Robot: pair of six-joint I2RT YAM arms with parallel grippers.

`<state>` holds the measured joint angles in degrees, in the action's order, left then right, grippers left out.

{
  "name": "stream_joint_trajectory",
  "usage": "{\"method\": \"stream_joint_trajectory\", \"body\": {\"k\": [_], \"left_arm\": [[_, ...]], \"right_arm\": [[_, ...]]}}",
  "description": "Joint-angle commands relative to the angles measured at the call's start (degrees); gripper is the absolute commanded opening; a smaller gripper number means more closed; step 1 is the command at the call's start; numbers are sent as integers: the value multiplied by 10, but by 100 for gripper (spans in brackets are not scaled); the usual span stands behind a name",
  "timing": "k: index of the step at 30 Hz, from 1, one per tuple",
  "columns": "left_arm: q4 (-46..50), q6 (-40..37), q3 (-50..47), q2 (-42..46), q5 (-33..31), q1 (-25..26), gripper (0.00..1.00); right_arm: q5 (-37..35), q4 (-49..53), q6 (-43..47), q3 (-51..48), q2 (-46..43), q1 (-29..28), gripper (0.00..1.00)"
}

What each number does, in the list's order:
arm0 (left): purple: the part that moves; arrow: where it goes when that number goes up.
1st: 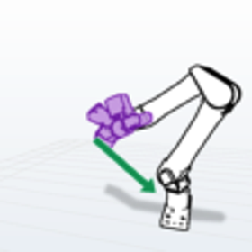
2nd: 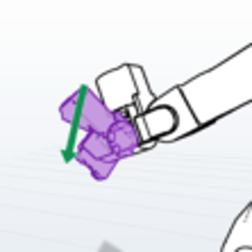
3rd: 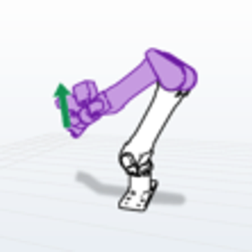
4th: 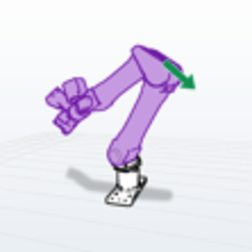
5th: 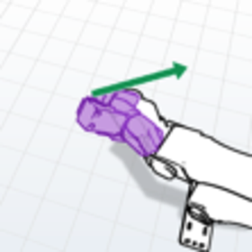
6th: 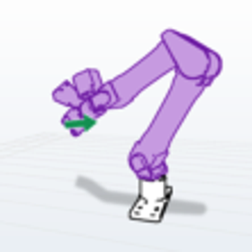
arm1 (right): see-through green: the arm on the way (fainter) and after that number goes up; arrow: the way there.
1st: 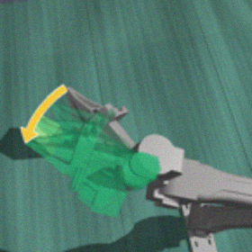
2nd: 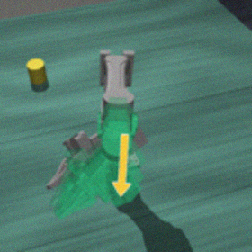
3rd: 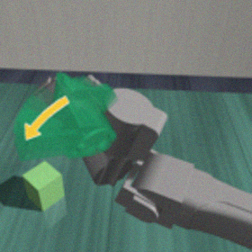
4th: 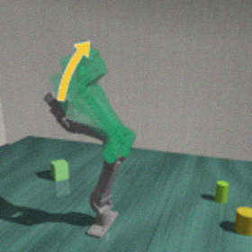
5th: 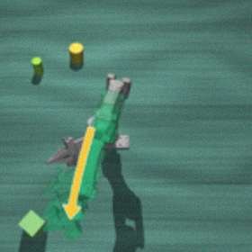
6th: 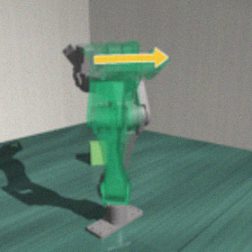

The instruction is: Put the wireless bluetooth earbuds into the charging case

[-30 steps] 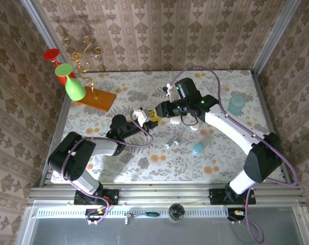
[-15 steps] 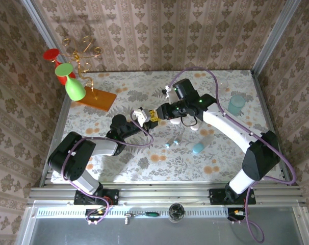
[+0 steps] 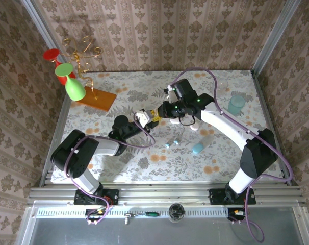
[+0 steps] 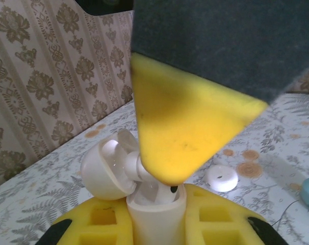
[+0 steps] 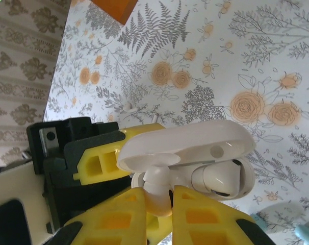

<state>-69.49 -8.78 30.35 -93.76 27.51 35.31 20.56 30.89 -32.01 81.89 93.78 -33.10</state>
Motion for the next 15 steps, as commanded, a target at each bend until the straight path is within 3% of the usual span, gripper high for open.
{"method": "stream_joint_trajectory", "body": {"k": [1,6,11,15], "left_arm": [[-35,-50,6,-11,-33,6,0],[-36,-71,3,-8,-49,9,0],[-35,-81,5,-12,-47,11,0],[-36,-76,5,-16,-44,11,0]], "right_arm": [[8,-29,-85,-16,4,-4,13],[20,-91,-172,-52,6,-5,13],[21,-108,-199,-60,12,-6,13],[21,-106,-193,-54,12,-5,23]]}}
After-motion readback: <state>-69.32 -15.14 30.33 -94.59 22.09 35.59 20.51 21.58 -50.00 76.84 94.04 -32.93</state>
